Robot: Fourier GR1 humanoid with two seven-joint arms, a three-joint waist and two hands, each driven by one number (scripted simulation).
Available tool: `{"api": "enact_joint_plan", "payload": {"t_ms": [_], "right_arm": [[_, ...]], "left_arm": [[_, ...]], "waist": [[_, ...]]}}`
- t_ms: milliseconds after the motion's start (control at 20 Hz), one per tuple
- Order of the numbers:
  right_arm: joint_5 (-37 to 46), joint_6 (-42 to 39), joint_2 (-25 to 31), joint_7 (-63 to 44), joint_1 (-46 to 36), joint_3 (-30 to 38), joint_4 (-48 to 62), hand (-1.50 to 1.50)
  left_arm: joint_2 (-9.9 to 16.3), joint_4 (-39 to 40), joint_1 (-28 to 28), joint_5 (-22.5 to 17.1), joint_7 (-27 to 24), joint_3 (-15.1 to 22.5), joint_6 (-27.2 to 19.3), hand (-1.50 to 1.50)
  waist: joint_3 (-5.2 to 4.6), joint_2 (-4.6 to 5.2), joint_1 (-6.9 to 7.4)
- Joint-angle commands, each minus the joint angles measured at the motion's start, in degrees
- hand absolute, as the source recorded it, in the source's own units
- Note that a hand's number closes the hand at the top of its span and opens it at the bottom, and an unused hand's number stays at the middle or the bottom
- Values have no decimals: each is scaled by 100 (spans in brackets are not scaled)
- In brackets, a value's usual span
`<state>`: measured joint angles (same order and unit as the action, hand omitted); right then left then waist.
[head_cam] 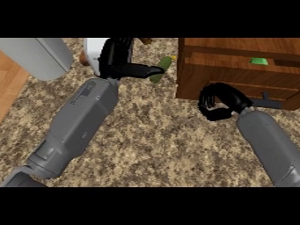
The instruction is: Pick up the cup, place it into the drawer and close the drawer
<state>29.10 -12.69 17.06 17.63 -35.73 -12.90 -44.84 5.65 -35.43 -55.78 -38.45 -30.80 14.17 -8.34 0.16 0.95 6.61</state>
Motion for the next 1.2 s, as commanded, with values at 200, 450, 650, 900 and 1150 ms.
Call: {"api": "enact_joint_plan", "payload": {"t_ms": [200, 450, 650, 900, 1150], "right_arm": [[-335, 390, 376, 452, -1371, 1005, 1454, 150], [-553, 324, 646, 330, -1658, 1308, 1602, 150], [-648, 200, 723, 221, -1754, 1369, 1554, 150], [-843, -153, 917, 124, -1859, 1471, 1374, 150], [-1052, -422, 1110, 181, -1744, 1599, 1217, 150]], "left_arm": [[355, -494, 388, -11, 125, 47, 330, -150], [425, -640, 538, -28, 248, 97, 456, -150], [559, -671, 666, -71, 238, 56, 628, -150], [603, -784, 609, -104, 372, 65, 714, -150], [640, -834, 824, -146, 325, 54, 842, -150]], "waist": [[18, 99, 257], [20, 128, 402], [10, 174, 476], [7, 161, 540], [2, 167, 598]]}}
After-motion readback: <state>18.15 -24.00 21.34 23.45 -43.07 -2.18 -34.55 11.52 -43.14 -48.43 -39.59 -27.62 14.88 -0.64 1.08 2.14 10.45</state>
